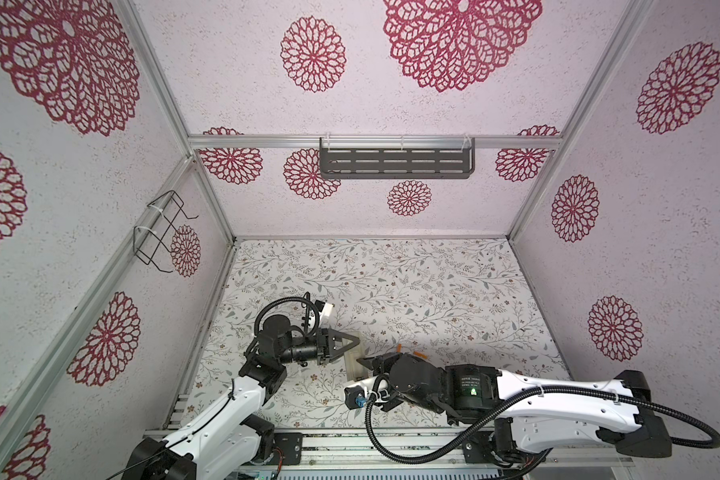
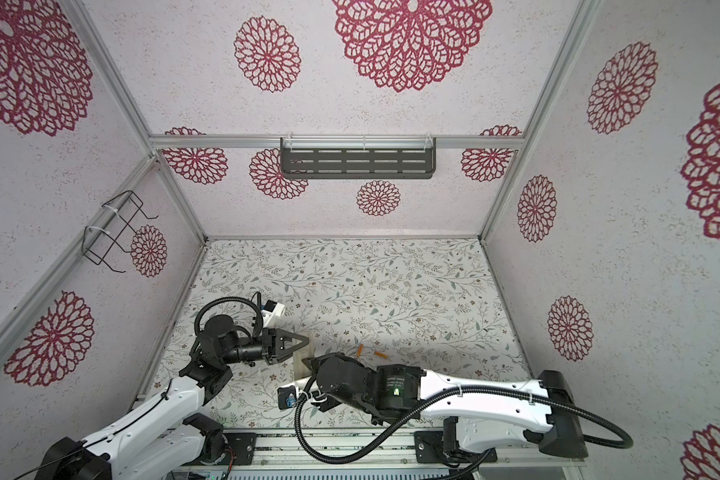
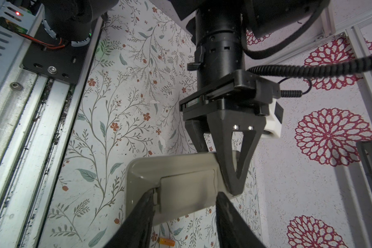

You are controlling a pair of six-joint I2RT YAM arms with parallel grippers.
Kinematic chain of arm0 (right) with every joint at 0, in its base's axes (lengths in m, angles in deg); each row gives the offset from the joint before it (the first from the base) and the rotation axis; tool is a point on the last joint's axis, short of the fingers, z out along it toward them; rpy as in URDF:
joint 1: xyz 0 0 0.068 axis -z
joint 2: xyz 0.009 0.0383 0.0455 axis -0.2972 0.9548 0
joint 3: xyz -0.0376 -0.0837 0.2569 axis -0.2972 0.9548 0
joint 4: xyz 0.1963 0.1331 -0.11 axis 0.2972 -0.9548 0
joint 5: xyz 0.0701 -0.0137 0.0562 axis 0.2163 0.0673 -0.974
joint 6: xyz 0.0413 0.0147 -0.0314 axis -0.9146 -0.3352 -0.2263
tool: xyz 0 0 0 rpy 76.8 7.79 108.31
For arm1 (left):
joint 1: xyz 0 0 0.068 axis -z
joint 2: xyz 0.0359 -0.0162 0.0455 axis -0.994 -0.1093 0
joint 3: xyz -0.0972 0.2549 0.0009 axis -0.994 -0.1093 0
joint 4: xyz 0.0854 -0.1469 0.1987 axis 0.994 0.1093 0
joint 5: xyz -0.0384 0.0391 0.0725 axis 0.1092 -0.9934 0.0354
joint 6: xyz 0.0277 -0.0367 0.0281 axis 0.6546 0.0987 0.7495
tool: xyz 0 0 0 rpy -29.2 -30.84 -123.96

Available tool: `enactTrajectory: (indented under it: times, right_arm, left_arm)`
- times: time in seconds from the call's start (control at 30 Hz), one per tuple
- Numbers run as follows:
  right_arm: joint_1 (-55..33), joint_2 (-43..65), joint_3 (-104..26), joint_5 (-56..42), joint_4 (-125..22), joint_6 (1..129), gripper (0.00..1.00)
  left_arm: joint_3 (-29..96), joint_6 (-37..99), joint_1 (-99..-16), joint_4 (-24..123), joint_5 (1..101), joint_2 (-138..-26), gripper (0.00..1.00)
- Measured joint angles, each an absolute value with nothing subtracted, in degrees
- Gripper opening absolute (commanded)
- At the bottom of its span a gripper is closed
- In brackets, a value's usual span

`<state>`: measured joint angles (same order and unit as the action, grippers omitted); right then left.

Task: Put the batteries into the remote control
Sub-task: 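Raise the remote with the right gripper while the left gripper moves inward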

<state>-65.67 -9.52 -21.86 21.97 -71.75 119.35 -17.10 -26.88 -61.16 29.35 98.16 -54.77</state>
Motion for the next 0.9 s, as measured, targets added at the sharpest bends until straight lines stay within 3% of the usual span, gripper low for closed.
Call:
enactTrajectory:
  times: [0.27,0.53,0.73,0.9]
  right_arm:
    - [-65.8,-10.1,-21.4,22.2,-71.8,119.3,0.53]
    - [-65.8,-12.8,-21.3,22.8,-70.1,116.8,0.57]
    - [-64.3,-13.9,-21.4,22.5,-68.1,108.4,0.69]
    - [-59.6,-13.9,-21.4,19.8,-65.5,97.2,0.73]
  left_arm:
    - [-17.1,-26.0,-62.9,31.2,97.9,-53.8,0.0]
    - [-13.1,-18.1,-65.5,45.7,94.8,-51.3,0.0]
    - [-9.9,-12.2,-66.7,54.7,91.4,-51.1,0.0]
    - [-7.6,-8.1,-67.2,61.5,88.0,-51.6,0.0]
